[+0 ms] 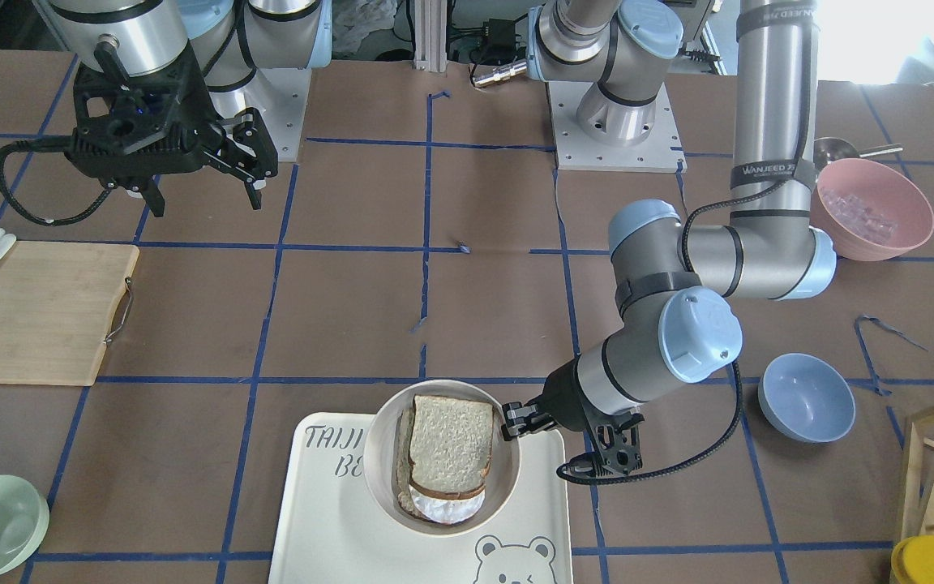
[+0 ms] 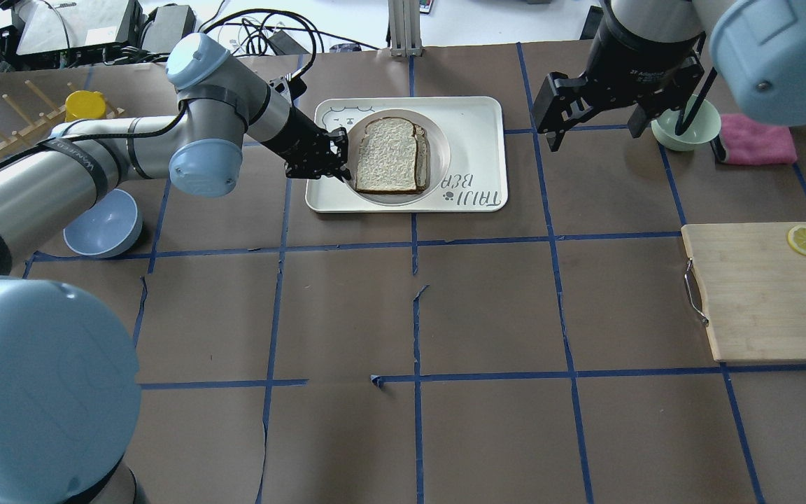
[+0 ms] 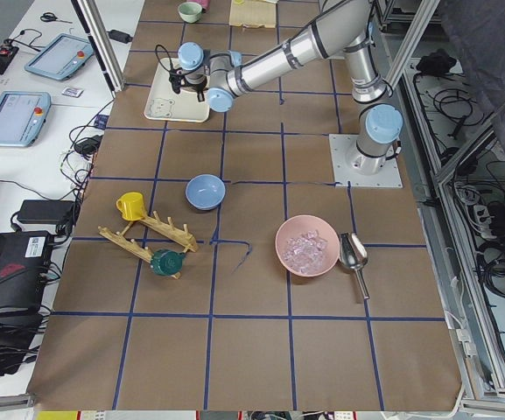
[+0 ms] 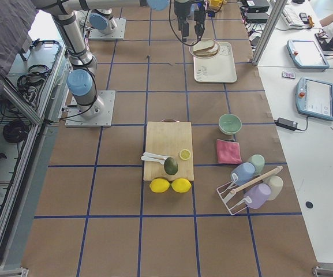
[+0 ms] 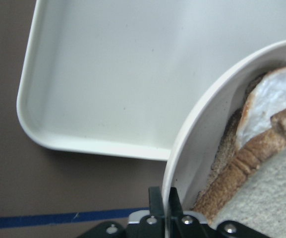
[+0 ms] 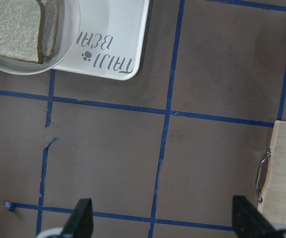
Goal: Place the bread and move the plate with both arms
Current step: 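Open the left gripper and lift it off the plate rim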
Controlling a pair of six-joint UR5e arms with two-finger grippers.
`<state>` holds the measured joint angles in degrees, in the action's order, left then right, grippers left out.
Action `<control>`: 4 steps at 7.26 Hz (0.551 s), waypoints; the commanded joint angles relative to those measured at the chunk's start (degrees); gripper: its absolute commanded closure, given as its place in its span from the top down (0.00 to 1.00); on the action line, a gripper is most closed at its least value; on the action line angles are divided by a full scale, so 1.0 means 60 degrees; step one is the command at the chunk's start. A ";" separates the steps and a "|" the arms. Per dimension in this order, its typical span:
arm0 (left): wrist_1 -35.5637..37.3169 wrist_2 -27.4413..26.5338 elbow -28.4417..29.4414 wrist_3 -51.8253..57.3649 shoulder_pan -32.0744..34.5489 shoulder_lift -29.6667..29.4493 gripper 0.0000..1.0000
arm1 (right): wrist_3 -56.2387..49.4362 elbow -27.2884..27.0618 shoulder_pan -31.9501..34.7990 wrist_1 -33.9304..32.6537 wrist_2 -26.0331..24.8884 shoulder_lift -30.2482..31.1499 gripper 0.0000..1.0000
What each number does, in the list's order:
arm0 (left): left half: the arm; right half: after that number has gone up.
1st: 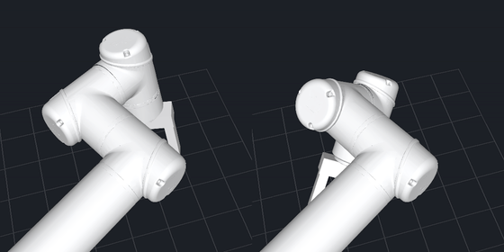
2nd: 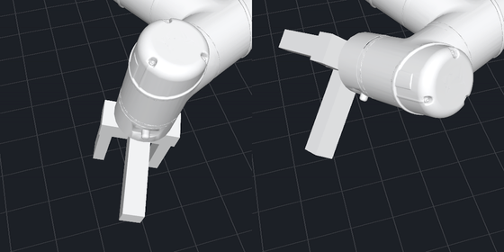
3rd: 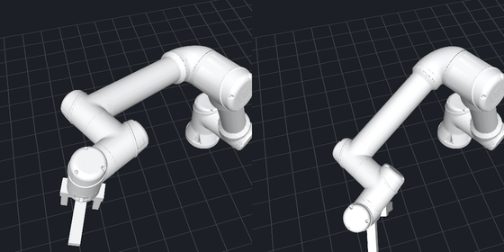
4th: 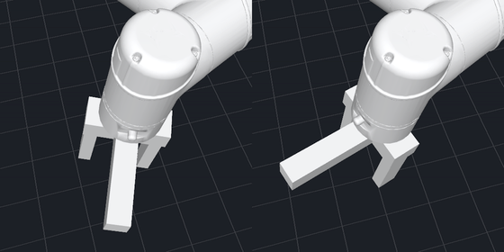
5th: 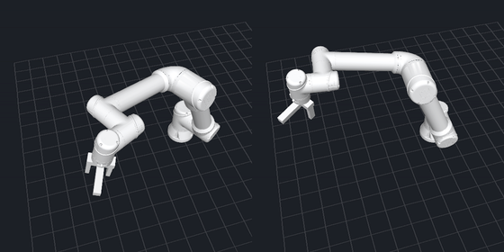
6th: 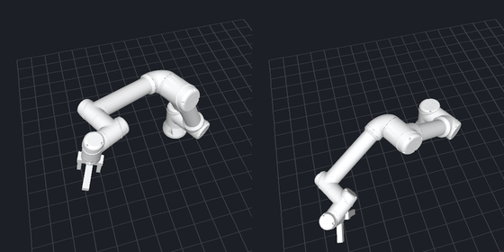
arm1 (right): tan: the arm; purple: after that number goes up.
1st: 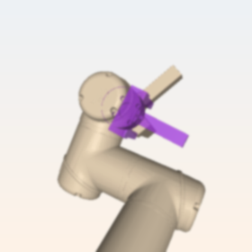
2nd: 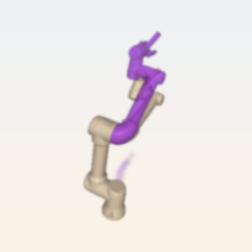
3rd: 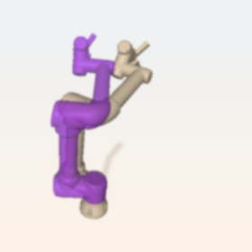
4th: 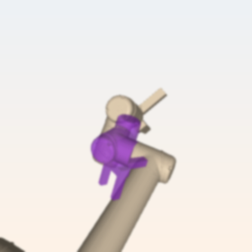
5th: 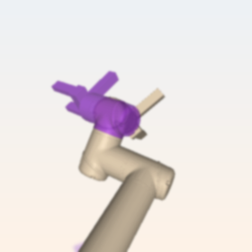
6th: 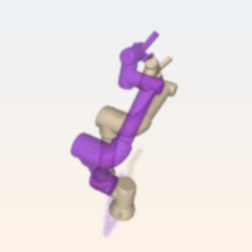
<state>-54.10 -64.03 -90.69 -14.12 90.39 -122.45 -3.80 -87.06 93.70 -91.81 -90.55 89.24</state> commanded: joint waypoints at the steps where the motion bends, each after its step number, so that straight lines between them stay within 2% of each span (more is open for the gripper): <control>1: -0.0081 -0.0299 0.0802 -0.0092 -0.0006 -0.1018 0.00 | -0.0011 -0.0006 -0.0046 0.0024 0.0004 0.0009 1.00; 4: -0.0066 -0.0345 0.1140 -0.0605 -0.0006 -0.1403 0.00 | 0.0004 -0.0021 -0.0061 0.0024 -0.0039 0.0009 1.00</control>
<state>-54.52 -66.14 -84.55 -17.02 90.35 -130.26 -3.81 -87.17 93.40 -91.67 -90.67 89.29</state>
